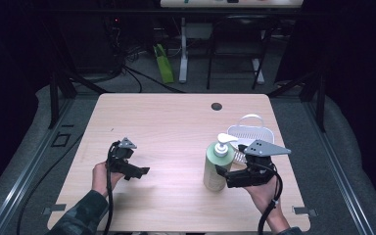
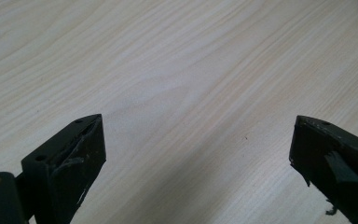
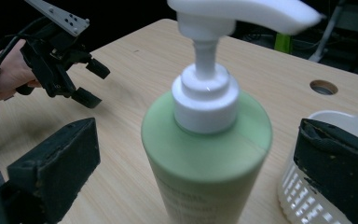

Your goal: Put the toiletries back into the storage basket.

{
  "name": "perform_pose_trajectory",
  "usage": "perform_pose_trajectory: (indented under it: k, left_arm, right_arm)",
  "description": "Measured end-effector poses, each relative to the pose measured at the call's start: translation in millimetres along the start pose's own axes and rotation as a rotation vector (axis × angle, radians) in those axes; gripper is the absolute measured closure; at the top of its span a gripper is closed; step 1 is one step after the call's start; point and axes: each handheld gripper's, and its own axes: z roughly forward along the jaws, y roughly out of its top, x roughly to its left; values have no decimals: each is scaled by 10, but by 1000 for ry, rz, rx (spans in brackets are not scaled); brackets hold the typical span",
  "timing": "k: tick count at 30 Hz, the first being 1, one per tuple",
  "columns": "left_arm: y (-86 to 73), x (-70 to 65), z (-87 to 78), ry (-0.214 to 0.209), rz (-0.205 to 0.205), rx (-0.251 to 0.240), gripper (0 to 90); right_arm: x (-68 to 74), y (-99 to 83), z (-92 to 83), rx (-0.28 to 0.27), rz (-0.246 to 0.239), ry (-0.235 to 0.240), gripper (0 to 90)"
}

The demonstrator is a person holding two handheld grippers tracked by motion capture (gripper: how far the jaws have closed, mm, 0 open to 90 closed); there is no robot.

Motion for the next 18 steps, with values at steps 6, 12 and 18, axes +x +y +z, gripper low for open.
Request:
perform_pose_trajectory:
  k: [6,12,18]
  left_arm:
    - [-1,20,13,-3,0,10,42]
    - [-4,6,5,-4,-3,12,45]
    - [-6,4,-8,0,-3,5,48]
  right_arm:
    - [84,78,125,-45,-19,-20,36]
    - [145,119,135,-117,-17,-77,283]
    - [182,131,92,-159,-19,-119,447]
